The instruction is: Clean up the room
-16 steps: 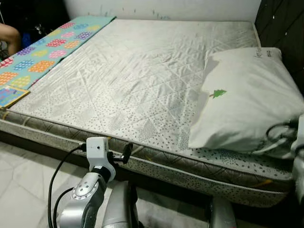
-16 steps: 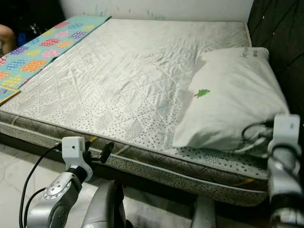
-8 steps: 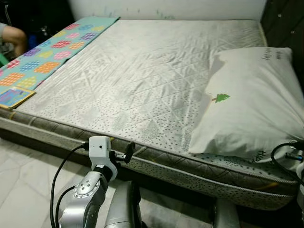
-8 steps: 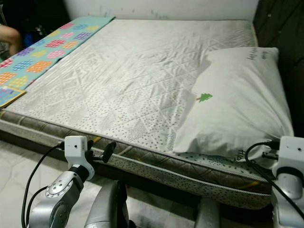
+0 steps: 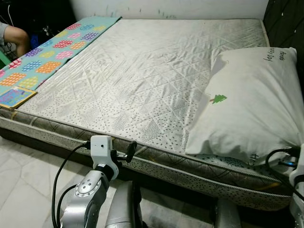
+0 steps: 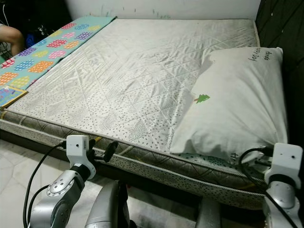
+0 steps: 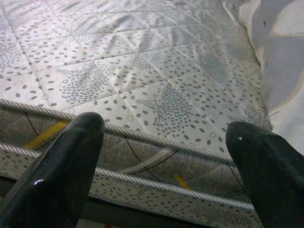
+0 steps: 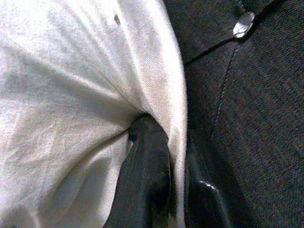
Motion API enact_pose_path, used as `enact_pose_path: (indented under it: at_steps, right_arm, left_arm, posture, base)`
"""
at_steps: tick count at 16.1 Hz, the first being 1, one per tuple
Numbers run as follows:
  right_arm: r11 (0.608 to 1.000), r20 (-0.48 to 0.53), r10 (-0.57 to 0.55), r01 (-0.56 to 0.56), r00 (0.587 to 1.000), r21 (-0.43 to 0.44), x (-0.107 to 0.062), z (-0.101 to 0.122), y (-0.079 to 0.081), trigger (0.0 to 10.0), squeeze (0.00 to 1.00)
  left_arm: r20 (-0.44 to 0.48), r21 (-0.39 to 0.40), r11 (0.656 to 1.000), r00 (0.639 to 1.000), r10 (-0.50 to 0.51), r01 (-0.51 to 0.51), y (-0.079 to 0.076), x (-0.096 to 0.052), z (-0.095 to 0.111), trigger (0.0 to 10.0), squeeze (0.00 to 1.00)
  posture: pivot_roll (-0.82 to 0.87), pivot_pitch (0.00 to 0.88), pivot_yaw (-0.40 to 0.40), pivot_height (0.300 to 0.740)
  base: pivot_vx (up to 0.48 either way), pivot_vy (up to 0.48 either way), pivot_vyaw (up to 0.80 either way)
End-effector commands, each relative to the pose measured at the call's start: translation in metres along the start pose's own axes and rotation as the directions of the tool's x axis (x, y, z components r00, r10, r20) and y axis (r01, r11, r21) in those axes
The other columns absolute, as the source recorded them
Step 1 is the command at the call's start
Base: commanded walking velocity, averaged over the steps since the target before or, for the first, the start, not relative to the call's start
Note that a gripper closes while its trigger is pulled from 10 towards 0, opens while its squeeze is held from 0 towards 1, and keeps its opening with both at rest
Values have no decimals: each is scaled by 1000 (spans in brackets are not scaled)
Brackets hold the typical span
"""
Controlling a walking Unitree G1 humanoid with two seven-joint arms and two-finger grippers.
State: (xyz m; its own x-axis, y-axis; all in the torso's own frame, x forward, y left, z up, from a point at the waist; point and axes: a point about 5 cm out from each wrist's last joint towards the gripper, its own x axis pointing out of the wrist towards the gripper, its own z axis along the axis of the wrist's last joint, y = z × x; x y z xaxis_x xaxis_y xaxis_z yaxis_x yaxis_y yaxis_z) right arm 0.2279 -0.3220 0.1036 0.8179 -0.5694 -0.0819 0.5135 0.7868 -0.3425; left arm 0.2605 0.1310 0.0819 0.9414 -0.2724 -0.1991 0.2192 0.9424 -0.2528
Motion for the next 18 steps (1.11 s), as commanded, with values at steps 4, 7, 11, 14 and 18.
enact_pose_path:
  at_steps: [4,7,11,14,18]
  right_arm:
    - [996,16,79,-80,997,34,0,10,25,10000,0]
    - [972,113,215,-223,970,66,4,40,65,10000,0]
    - [959,171,246,-265,954,99,17,66,88,10000,0]
    - [946,215,267,-298,939,125,37,95,103,10000,0]
    - [943,213,287,-314,934,107,58,122,124,10000,0]
  left_arm:
    - [2,11,1000,1000,19,-19,5,2,0,10000,0]
    - [18,8,1000,999,29,-29,6,6,3,10000,0]
    - [36,1,999,998,44,-44,6,9,5,10000,0]
    - [47,-3,998,997,55,-55,7,11,5,10000,0]
    - [61,-7,998,996,60,-59,6,14,7,10000,0]
  posture:
    - [-104,1,115,551]
    - [-102,0,102,551]
    - [-97,0,88,551]
    - [-95,0,77,551]
    - [-82,0,70,551]
  base:
    - [0,0,0]
    - [0,0,0]
    - [0,0,0]
    - [0,0,0]
    - [0,0,0]
